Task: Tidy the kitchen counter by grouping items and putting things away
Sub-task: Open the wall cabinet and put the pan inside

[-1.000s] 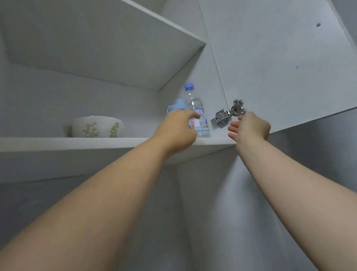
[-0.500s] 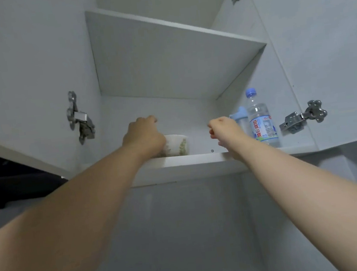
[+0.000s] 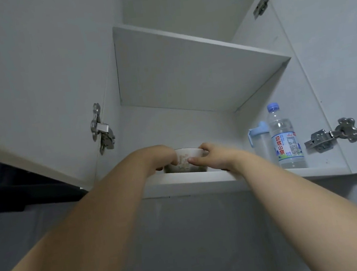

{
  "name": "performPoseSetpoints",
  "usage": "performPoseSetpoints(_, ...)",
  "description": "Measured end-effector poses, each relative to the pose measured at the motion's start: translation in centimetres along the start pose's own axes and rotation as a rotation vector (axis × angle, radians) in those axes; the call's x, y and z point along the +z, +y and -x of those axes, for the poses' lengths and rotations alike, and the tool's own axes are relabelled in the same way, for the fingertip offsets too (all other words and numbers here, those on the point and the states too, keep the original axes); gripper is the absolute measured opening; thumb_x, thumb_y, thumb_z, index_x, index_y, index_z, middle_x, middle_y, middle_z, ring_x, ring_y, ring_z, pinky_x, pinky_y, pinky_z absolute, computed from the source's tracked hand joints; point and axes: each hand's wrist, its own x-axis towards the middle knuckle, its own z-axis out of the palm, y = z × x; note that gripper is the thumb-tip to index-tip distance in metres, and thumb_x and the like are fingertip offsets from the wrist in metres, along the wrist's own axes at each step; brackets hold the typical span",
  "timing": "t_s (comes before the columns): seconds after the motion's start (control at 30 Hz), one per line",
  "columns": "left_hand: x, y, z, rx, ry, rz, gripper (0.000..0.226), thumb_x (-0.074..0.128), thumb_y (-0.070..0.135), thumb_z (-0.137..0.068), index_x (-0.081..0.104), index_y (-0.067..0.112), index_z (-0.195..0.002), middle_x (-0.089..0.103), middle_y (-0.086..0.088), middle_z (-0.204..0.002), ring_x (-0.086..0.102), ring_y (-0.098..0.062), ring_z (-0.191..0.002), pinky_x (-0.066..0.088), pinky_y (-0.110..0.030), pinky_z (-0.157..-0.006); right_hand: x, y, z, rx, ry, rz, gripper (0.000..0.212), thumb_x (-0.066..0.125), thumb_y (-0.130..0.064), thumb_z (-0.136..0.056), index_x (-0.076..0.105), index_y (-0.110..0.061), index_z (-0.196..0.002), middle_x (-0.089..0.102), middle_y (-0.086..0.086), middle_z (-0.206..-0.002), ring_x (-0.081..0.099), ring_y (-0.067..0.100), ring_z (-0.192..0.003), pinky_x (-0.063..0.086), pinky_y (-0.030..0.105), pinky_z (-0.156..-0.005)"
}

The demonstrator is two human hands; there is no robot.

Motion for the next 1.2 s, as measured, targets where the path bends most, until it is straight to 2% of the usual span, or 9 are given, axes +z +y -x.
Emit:
performPoseSetpoints(0.1, 0.0, 0.0, 0.0, 0.057, -0.028, -0.003, 0.034, 0.049, 0.010, -0.087, 0.049, 0.011, -0.121, 0.048, -0.013, -0.123, 0.050, -0.024, -0.108, 0.036, -0.032, -0.076, 0.2, 0.5, -0.6, 0.025, 0.103, -0.036, 0.032, 0.065, -0.045, -0.085, 0.051, -0.015, -0.088, 0.052, -0.004, -0.077, 0.050, 0.013, -0.070, 0.030, 0.022, -0.052)
performPoseSetpoints(0.17, 0.3, 0.2, 0.2, 0.081, -0.053, 0.017, 0.035, 0.045, 0.008, -0.086, 0.048, 0.017, -0.120, 0.049, -0.015, -0.127, 0.047, -0.022, -0.100, 0.035, -0.033, -0.075, 0.2, 1.1, -0.6, 0.061, 0.145, -0.113, 0.032, 0.067, -0.041, -0.085, 0.048, -0.016, -0.077, 0.050, -0.003, -0.071, 0.045, 0.009, -0.060, 0.028, 0.023, -0.048)
performPoseSetpoints(0.3, 0.4, 0.4, 0.7, 0.113, -0.107, -0.005, 0.044, 0.052, 0.011, -0.085, 0.044, 0.022, -0.127, 0.049, -0.011, -0.129, 0.047, -0.022, -0.108, 0.035, -0.028, -0.068, 0.2, 1.4, -0.4, 0.057, 0.239, -0.169, 0.032, 0.072, -0.036, -0.082, 0.053, -0.011, -0.090, 0.055, 0.003, -0.083, 0.050, 0.018, -0.072, 0.032, 0.025, -0.051)
performPoseSetpoints(0.43, 0.6, 0.5, 1.0, 0.146, -0.174, -0.051, 0.070, 0.060, 0.016, -0.083, 0.028, 0.024, -0.144, 0.038, -0.008, -0.146, 0.040, -0.017, -0.123, 0.036, -0.035, -0.104, 0.3, 1.7, -0.8, 0.084, 0.344, -0.181, 0.035, 0.075, -0.034, -0.079, 0.052, -0.009, -0.091, 0.056, 0.006, -0.092, 0.056, 0.025, -0.087, 0.045, 0.032, -0.071)
performPoseSetpoints(0.53, 0.6, 0.4, 0.9, 0.159, -0.146, -0.142, 0.076, 0.061, 0.024, -0.090, 0.017, 0.029, -0.151, 0.031, -0.004, -0.153, 0.039, -0.018, -0.130, 0.032, -0.035, -0.111, 0.1, 2.0, -0.8, 0.106, 0.454, -0.170, 0.037, 0.076, -0.034, -0.077, 0.047, -0.011, -0.082, 0.055, 0.007, -0.094, 0.055, 0.027, -0.088, 0.044, 0.034, -0.073)
performPoseSetpoints(0.6, 0.5, 0.3, 0.9, 0.174, -0.114, -0.212, 0.073, 0.064, 0.035, -0.087, 0.026, 0.030, -0.148, 0.035, 0.001, -0.151, 0.039, -0.018, -0.134, 0.031, -0.037, -0.112, -0.1, 2.4, -0.9, 0.120, 0.512, -0.160, 0.039, 0.077, -0.036, -0.075, 0.049, -0.011, -0.087, 0.057, 0.009, -0.102, 0.057, 0.029, -0.093, 0.045, 0.034, -0.075)
performPoseSetpoints(0.8, 0.9, 0.2, 1.1, 0.219, -0.027, -0.212, 0.025, 0.064, 0.030, -0.087, 0.072, 0.021, -0.108, 0.067, 0.007, -0.114, 0.059, -0.014, -0.108, 0.045, -0.026, -0.092, -1.7, 5.2, -0.6, 0.192, 0.613, -0.112, 0.050, 0.079, -0.040, -0.070, 0.058, -0.008, -0.101, 0.059, 0.015, -0.112, 0.058, 0.033, -0.101, 0.047, 0.039, -0.088)
performPoseSetpoints(0.93, 1.1, 0.0, 0.7, 0.191, 0.059, -0.286, 0.026, 0.067, 0.030, -0.082, 0.074, 0.009, -0.096, 0.071, -0.007, -0.103, 0.064, -0.023, -0.100, 0.049, -0.029, -0.081, -3.1, 7.7, 0.2, 0.275, 0.637, -0.066, 0.050, 0.078, -0.042, -0.070, 0.060, -0.006, -0.099, 0.059, 0.016, -0.111, 0.058, 0.033, -0.099, 0.045, 0.038, -0.087)
performPoseSetpoints(1.2, 1.5, 0.4, 0.7, 0.032, 0.182, -0.371, 0.030, 0.054, 0.016, -0.091, 0.062, -0.002, -0.114, 0.062, -0.015, -0.121, 0.058, -0.029, -0.112, 0.044, -0.025, -0.079, -3.7, 9.9, 0.4, 0.347, 0.707, -0.058, 0.053, 0.079, -0.042, -0.068, 0.059, -0.009, -0.106, 0.052, 0.015, -0.119, 0.054, 0.037, -0.105, 0.046, 0.040, -0.090)
